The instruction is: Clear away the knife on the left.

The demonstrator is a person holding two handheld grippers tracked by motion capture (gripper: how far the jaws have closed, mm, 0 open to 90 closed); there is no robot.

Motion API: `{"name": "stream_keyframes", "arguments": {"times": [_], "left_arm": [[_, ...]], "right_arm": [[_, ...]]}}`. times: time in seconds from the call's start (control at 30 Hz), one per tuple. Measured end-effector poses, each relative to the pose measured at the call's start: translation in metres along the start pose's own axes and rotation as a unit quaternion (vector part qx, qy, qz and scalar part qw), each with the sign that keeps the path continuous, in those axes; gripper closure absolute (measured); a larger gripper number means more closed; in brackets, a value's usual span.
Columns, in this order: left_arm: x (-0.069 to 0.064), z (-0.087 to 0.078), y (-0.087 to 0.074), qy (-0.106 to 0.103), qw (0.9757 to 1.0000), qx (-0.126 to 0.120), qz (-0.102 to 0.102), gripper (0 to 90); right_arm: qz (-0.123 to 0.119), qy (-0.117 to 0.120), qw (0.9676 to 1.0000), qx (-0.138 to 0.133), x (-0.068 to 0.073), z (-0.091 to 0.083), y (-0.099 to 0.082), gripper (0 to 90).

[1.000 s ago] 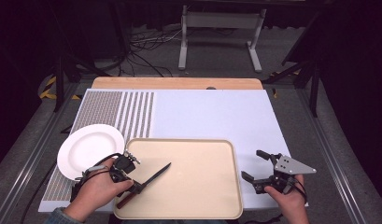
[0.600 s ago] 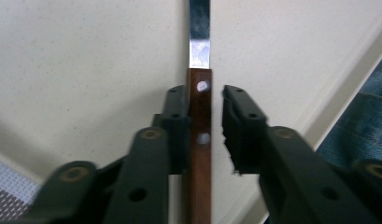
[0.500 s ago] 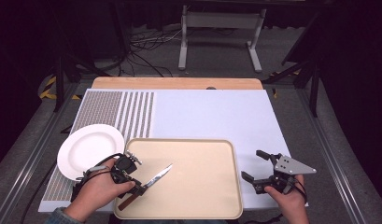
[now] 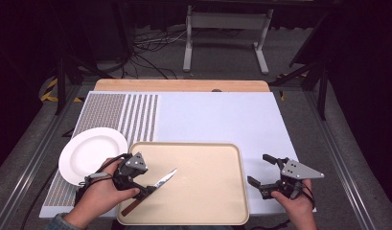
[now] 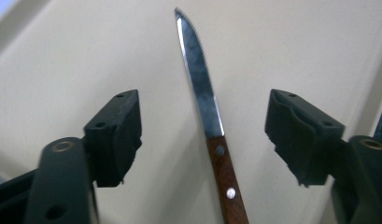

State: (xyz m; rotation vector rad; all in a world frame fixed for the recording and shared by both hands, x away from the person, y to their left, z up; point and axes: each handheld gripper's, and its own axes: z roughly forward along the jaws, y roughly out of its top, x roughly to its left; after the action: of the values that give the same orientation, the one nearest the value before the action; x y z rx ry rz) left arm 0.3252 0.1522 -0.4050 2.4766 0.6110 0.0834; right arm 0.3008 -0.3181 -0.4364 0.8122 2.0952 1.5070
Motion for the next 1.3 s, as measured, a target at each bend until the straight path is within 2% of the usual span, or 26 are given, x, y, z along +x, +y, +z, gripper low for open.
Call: {"name": "stream_keyframes", "arguments": {"times": [0.07,0.1,0.17,0.23,0.27,0.3,0.33,0.4,0.43,0.47,0.6,0.87,1.2,1.3], "left_arm": [[-0.001,0.001,0.002,-0.011,0.9997,-0.005,0.022,37.7],[-0.002,0.001,0.002,-0.013,0.9996,-0.005,0.024,39.5],[-0.004,0.004,0.004,-0.020,0.9990,-0.011,0.040,52.2],[-0.005,0.006,0.004,-0.025,0.9989,-0.012,0.038,61.2],[-0.006,0.009,0.005,-0.039,0.9982,-0.013,0.044,68.0],[-0.007,0.012,0.006,-0.042,0.9976,-0.014,0.052,71.6],[-0.007,0.012,0.006,-0.042,0.9976,-0.014,0.052,76.0],[-0.009,0.017,0.007,-0.040,0.9968,-0.001,0.069,85.1],[-0.010,0.019,0.007,-0.037,0.9970,0.012,0.066,89.2],[-0.010,0.021,0.007,-0.032,0.9969,0.019,0.069,90.0],[-0.011,0.024,0.006,-0.036,0.9964,0.034,0.070,90.0],[-0.012,0.031,0.004,-0.048,0.9922,0.083,0.079,90.0],[-0.012,0.035,0.003,-0.051,0.9912,0.096,0.076,90.0],[-0.011,0.035,0.002,-0.048,0.9917,0.095,0.072,90.0]], "right_arm": [[0.000,-0.001,1.0000,0.001,0.000,0.000,0.000,3.7],[0.000,0.000,1.0000,0.000,0.000,0.000,0.000,3.6],[0.000,0.002,1.0000,0.001,0.000,0.000,0.000,3.5],[-0.001,0.002,1.0000,0.001,0.000,0.000,0.000,3.5],[-0.002,0.002,1.0000,0.002,0.000,0.001,0.000,3.5],[-0.001,0.002,1.0000,0.002,0.000,0.001,-0.001,3.5],[-0.001,0.002,1.0000,0.002,0.000,0.001,-0.001,3.5],[-0.003,0.003,1.0000,0.003,0.000,0.001,-0.001,3.3],[-0.003,0.004,1.0000,0.004,0.000,0.001,-0.001,3.3],[-0.002,0.004,1.0000,0.004,0.000,0.001,-0.001,3.3],[-0.003,0.004,1.0000,0.005,0.000,0.001,-0.001,3.4],[-0.004,0.004,1.0000,0.007,0.000,0.001,-0.001,3.5],[-0.004,0.005,0.9999,0.008,0.000,0.002,-0.001,3.5],[-0.005,0.005,0.9999,0.009,0.000,0.002,-0.001,3.5]]}}
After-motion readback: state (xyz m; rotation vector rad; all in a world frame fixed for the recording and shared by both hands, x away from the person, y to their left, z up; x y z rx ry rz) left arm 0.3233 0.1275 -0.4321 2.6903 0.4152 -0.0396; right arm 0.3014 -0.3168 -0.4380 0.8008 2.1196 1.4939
